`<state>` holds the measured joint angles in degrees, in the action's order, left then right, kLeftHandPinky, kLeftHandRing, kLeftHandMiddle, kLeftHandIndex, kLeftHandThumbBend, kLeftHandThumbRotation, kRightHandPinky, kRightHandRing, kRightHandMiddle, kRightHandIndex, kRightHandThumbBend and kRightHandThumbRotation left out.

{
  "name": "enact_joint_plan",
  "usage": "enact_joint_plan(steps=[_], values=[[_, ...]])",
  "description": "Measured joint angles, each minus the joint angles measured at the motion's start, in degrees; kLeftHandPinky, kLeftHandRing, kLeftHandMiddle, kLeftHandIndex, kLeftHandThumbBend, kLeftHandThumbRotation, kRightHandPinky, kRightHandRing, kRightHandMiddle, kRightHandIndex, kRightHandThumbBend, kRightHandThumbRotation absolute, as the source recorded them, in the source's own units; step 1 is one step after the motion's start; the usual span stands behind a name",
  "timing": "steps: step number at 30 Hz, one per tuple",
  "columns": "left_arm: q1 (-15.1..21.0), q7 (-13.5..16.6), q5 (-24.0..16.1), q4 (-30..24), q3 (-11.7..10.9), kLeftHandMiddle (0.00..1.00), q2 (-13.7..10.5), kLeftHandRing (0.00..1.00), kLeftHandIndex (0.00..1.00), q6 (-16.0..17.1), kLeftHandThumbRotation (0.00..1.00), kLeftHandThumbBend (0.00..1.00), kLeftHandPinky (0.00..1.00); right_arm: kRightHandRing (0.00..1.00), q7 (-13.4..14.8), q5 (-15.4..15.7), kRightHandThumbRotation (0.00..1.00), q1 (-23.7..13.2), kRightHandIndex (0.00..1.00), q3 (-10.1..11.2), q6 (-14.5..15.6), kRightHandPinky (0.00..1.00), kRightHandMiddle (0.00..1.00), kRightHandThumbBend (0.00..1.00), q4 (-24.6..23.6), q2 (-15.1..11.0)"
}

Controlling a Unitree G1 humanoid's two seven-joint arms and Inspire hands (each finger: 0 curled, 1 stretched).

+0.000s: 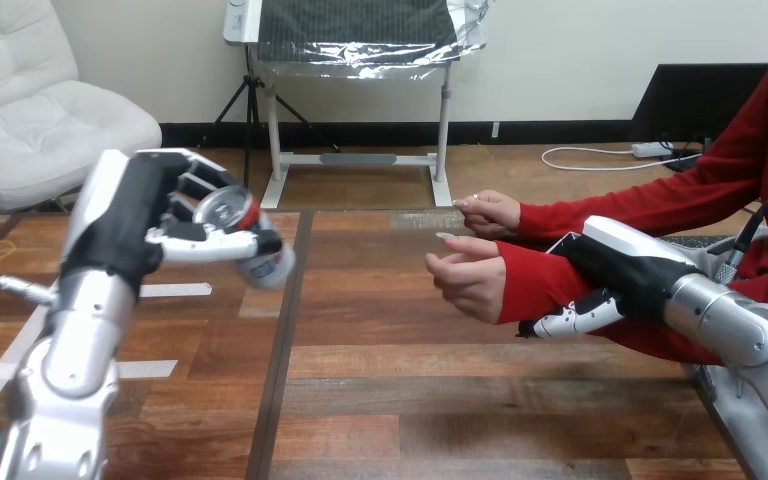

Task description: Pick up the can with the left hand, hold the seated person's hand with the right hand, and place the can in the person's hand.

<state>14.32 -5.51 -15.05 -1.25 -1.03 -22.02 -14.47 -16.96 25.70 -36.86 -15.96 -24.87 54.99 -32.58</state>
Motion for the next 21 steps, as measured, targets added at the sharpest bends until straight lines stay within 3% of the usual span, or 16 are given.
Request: enact_joint_plan(steps=[13, 21], values=[[3.38, -1.76, -0.06, 3.83, 2.52, 0.42, 1.1, 0.37, 0.45, 1.22, 0.0, 0.67, 0.32, 0.31, -0.04, 0.18, 0.25, 0.0, 0.36, -0.11, 0.29, 0.27, 0.35, 0.59, -0.02, 1.24], [5.16, -2.75, -0.06, 5.93, 4.04, 0.42, 2.62, 0.37, 0.46, 2.09, 0.0, 0.66, 0.32, 0.36, -0.73, 0.18, 0.29, 0.0, 0.41, -0.18, 1.19, 0.32, 0.41, 0.59, -0.46, 1.97]])
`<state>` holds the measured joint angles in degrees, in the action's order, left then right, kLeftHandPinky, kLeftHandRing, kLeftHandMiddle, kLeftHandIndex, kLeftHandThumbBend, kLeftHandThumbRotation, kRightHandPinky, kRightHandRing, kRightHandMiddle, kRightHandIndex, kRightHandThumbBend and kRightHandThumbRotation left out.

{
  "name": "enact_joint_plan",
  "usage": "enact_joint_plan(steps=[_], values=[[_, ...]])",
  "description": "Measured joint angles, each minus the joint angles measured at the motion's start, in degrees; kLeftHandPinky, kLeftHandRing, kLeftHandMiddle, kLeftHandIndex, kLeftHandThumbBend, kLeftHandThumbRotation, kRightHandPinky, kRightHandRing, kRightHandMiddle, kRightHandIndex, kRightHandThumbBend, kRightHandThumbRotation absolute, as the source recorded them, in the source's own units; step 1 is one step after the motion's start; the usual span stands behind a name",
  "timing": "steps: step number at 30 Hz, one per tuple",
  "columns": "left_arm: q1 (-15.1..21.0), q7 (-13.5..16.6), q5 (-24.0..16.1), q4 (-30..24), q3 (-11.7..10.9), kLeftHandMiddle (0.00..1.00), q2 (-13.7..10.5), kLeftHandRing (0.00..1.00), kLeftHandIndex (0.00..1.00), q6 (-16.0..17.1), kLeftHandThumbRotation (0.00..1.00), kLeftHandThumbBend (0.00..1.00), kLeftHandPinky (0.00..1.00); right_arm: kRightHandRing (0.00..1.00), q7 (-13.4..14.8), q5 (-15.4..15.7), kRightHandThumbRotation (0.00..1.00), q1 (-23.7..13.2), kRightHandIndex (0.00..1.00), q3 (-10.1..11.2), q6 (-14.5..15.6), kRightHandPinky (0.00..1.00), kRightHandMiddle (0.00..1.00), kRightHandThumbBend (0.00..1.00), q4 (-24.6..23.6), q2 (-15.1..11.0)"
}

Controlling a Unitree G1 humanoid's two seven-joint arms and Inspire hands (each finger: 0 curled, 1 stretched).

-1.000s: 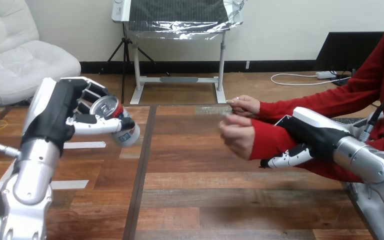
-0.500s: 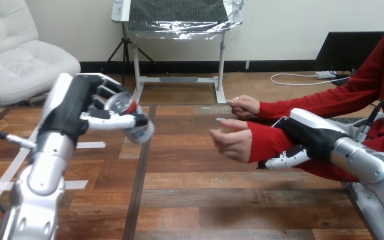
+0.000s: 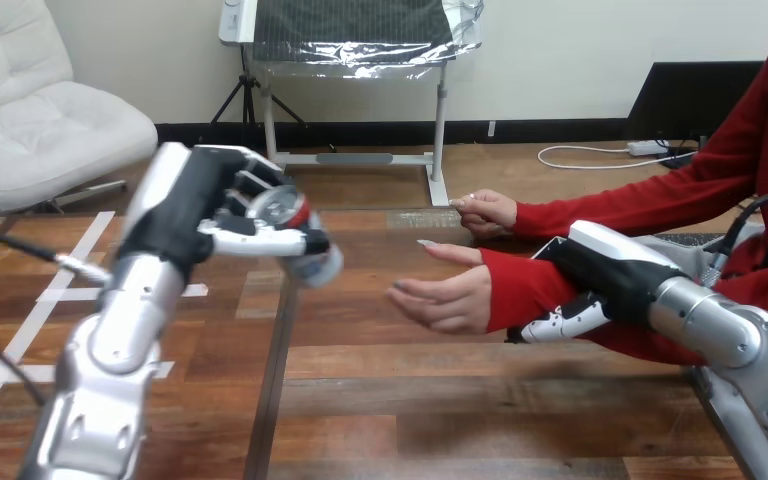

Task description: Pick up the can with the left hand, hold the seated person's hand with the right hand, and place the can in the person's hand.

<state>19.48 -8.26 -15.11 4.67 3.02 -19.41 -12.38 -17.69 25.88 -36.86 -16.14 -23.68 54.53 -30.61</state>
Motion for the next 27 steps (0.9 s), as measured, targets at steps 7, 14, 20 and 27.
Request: enact_joint_plan(steps=[7, 14, 20, 27], values=[[1.61, -0.81, 0.01, 3.2, 1.7, 0.42, 0.84, 0.37, 0.46, 2.53, 0.0, 0.66, 0.32, 0.33, 0.02, 0.15, 0.31, 0.0, 0.36, -0.37, -0.05, 0.29, 0.37, 0.59, -0.21, 1.1], [3.72, -0.93, -0.07, 7.93, 3.31, 0.42, 2.31, 0.37, 0.46, 5.82, 0.0, 0.67, 0.32, 0.29, 0.11, 0.45, 0.32, -0.01, 0.33, -1.04, -0.47, 0.26, 0.33, 0.59, -0.47, 1.56], [5.88, -1.46, -0.06, 14.34, 5.32, 0.42, 4.38, 0.37, 0.45, 8.99, 0.0, 0.68, 0.33, 0.27, 0.31, 0.84, 0.32, -0.01, 0.31, -1.42, -0.95, 0.24, 0.32, 0.6, -0.78, 2.16], [7.53, -1.62, -0.04, 20.05, 5.75, 0.42, 5.7, 0.37, 0.45, 12.1, 0.0, 0.7, 0.33, 0.28, 0.63, 1.03, 0.35, -0.01, 0.34, -1.72, -1.04, 0.25, 0.33, 0.62, -0.77, 2.78]])
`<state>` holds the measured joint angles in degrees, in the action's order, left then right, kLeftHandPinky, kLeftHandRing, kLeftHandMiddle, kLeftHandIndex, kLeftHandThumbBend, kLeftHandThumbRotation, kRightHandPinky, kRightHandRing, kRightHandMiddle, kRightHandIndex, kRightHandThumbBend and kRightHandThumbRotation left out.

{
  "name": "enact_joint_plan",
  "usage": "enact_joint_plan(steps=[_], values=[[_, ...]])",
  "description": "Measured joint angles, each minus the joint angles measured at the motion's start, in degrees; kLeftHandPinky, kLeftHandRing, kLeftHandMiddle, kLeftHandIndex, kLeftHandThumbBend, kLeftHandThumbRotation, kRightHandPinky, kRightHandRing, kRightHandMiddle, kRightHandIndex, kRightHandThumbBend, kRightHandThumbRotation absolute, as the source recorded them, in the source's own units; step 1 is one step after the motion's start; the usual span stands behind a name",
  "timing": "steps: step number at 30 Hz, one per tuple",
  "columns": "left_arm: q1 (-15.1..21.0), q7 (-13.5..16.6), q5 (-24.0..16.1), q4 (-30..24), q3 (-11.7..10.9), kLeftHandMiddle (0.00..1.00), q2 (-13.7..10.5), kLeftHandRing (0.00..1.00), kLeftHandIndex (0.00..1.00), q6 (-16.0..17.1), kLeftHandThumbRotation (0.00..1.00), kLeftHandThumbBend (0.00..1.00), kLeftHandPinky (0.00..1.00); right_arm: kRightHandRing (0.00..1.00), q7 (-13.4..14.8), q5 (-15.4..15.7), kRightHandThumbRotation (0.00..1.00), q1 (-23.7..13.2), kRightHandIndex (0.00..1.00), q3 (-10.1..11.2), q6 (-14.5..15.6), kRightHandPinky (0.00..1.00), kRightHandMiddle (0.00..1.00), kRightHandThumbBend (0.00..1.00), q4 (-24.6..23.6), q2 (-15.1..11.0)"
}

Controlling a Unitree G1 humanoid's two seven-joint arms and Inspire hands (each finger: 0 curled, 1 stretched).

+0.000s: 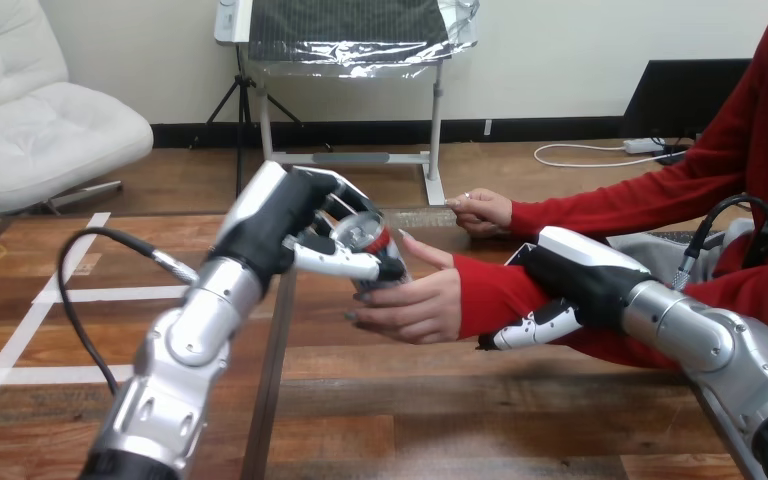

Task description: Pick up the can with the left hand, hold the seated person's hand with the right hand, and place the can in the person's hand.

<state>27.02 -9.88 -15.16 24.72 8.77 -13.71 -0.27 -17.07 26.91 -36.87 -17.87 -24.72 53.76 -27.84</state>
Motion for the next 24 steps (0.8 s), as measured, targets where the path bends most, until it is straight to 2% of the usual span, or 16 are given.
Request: enact_joint_plan(steps=[13, 24], values=[[2.56, 0.06, -0.46, 7.04, 0.83, 0.43, 1.59, 0.37, 0.45, 2.69, 0.0, 0.71, 0.32, 0.33, 0.0, 0.05, 0.36, 0.0, 0.4, -0.26, 0.11, 0.29, 0.37, 0.63, 0.0, 1.0], [3.48, 0.71, -1.19, 9.35, 1.43, 0.43, 2.31, 0.37, 0.45, 3.31, 0.0, 0.71, 0.32, 0.31, 0.0, 0.21, 0.39, 0.0, 0.37, -0.3, 0.19, 0.28, 0.36, 0.63, 0.0, 1.05]])
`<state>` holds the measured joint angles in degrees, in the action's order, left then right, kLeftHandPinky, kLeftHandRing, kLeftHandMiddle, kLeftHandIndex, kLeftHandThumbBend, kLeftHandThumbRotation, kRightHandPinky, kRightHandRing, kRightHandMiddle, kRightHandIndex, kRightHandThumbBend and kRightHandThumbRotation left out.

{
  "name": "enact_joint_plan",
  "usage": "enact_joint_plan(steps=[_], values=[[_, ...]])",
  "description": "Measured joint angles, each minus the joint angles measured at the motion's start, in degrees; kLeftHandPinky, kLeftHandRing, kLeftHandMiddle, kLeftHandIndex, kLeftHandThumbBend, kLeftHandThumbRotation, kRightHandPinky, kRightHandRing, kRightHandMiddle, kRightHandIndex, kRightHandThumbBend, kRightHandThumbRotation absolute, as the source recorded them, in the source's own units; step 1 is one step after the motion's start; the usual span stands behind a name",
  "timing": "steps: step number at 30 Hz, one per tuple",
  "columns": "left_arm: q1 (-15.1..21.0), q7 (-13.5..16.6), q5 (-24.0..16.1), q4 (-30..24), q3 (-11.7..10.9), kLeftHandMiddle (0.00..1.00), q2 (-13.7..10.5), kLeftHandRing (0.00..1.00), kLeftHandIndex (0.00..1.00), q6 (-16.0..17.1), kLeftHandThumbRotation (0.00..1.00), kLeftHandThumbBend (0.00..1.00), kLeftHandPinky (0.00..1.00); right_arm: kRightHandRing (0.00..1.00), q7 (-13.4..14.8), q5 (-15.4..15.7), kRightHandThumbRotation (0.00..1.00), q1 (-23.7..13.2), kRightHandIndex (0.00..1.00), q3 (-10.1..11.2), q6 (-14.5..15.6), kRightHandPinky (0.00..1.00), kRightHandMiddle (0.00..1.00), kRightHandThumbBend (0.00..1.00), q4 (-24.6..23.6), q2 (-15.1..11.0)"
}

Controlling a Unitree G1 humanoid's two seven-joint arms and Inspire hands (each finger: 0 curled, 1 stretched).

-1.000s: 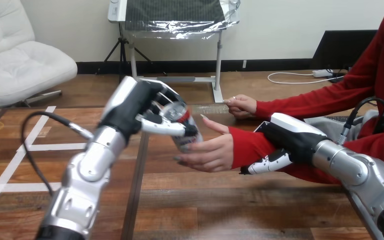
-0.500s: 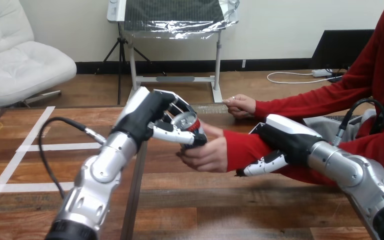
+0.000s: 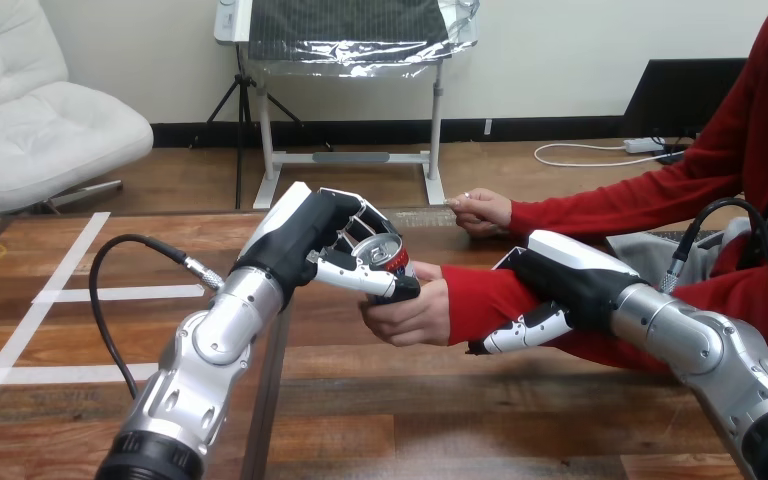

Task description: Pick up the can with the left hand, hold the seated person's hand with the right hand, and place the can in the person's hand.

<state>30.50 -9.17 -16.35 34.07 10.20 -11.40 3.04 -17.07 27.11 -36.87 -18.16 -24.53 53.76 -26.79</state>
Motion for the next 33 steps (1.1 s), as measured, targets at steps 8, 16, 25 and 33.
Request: enact_joint_plan(steps=[8, 16, 25, 33], values=[[0.05, 0.43, 0.01, 1.08, 0.11, 0.43, 0.53, 0.37, 0.45, 0.76, 0.0, 0.71, 0.32, 0.31, 0.01, 0.42, 0.4, 0.0, 0.36, -0.07, 0.0, 0.27, 0.35, 0.63, 0.0, 0.01], [0.06, 0.44, 0.06, 1.4, 0.12, 0.43, 0.92, 0.37, 0.45, 0.84, 0.0, 0.7, 0.32, 0.31, 0.02, 0.68, 0.4, 0.0, 0.35, -0.07, 0.0, 0.27, 0.35, 0.64, 0.0, -0.02], [0.06, 0.44, 0.04, 1.41, 0.21, 0.43, 1.04, 0.37, 0.45, 0.84, 0.0, 0.69, 0.32, 0.31, 0.02, 0.71, 0.4, 0.0, 0.35, -0.07, 0.0, 0.28, 0.36, 0.63, 0.0, -0.06], [0.06, 0.4, 0.18, 1.41, 0.17, 0.42, 1.08, 0.36, 0.46, 0.84, 0.0, 0.69, 0.31, 0.31, 0.07, 0.71, 0.41, 0.0, 0.36, -0.07, 0.0, 0.28, 0.35, 0.64, 0.0, -0.07]])
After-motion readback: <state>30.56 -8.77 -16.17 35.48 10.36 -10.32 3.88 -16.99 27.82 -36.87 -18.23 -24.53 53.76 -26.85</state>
